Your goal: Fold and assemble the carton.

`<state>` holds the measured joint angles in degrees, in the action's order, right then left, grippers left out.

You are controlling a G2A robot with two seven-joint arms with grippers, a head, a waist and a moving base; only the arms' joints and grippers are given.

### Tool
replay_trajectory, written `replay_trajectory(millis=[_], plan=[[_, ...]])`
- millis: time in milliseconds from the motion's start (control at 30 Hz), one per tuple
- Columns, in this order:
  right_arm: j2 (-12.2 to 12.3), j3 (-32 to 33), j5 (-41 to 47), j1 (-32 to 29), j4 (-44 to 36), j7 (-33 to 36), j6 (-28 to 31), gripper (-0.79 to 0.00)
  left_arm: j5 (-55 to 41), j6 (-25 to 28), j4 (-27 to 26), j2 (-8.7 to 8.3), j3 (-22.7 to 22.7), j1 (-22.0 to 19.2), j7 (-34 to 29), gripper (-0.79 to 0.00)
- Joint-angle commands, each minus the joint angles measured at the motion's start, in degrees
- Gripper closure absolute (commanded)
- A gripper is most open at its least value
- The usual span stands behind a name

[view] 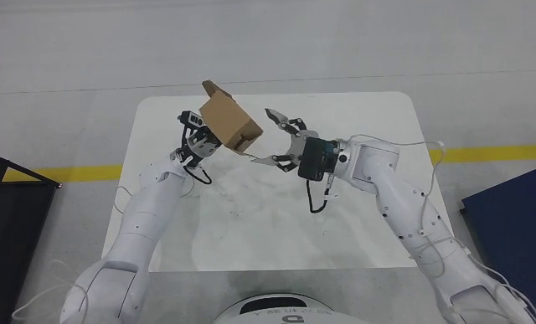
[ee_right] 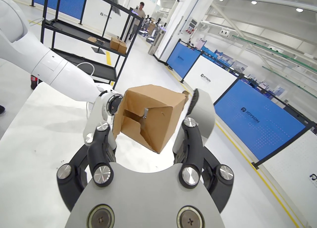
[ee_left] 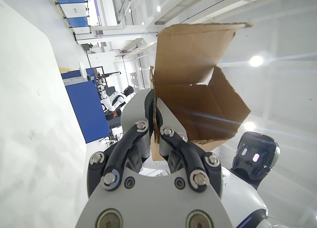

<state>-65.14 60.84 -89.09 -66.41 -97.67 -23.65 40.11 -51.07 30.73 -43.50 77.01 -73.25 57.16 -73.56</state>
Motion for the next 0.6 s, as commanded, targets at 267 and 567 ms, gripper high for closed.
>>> replay_trajectory(millis=[267, 567], plan=[[-0.63, -3.62, -2.85, 0.54, -1.68, 6.58, -3.02, -0.785, 0.37, -0.02, 0.02, 0.24, 0.35, 0.07, -0.01, 0.0], [-1.69, -4.79, 0.68, 2.6, 2.66, 10.86, -7.44, -0.785, 0.09, -1.41, -0.05, 0.55, 1.13, 0.21, -1.41, 0.0]])
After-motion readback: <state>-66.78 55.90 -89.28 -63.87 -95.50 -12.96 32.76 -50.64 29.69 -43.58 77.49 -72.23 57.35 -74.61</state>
